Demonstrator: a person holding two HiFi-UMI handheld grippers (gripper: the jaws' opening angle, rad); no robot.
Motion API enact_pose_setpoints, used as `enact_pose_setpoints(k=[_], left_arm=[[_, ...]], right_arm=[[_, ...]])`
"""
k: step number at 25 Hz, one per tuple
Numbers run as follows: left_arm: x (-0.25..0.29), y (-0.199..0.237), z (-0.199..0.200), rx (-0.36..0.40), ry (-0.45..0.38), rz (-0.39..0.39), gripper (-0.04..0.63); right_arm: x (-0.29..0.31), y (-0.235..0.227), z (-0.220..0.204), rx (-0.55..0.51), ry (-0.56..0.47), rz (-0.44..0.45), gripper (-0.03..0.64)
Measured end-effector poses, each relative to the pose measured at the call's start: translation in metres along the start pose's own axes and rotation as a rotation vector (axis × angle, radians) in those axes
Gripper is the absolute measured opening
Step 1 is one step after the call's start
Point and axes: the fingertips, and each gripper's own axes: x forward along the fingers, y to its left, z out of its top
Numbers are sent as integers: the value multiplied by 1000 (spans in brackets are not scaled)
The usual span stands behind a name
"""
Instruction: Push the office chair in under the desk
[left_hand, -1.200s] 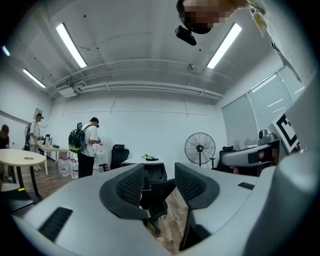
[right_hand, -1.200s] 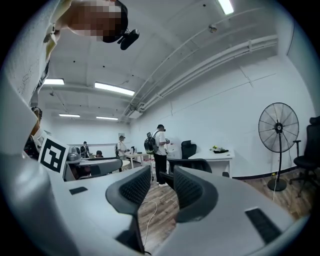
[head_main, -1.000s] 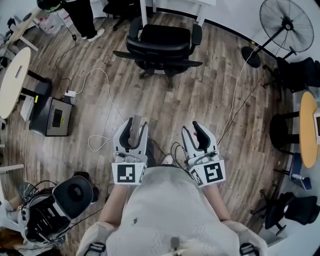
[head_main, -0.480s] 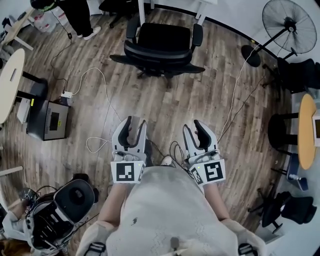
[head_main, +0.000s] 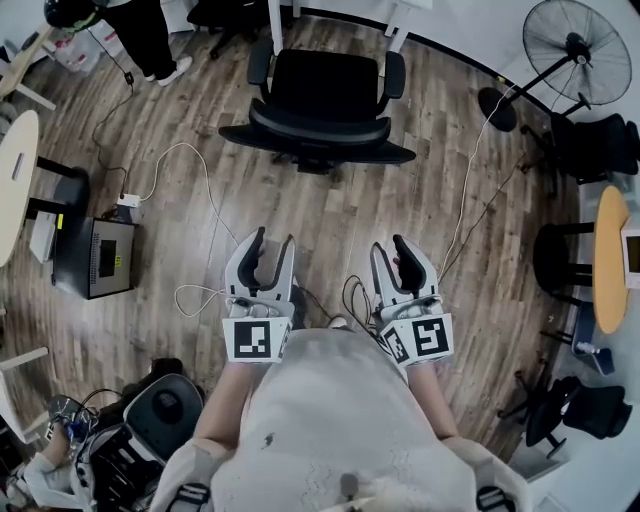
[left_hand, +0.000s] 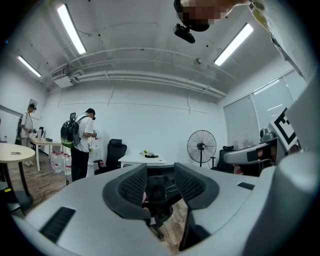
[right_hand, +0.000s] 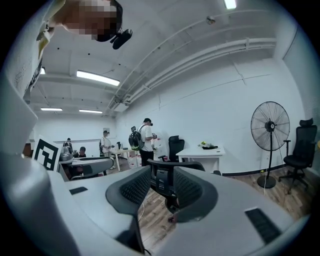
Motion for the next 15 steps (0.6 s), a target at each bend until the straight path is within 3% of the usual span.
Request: enact_pose_setpoints(k=[9, 15], left_arm=[[37, 85, 6, -6, 6, -20, 187], [60, 116, 5, 1, -9, -81, 187]], right_arm=[[74, 11, 8, -10, 30, -104, 155], [107, 10, 8, -11, 39, -183, 158]])
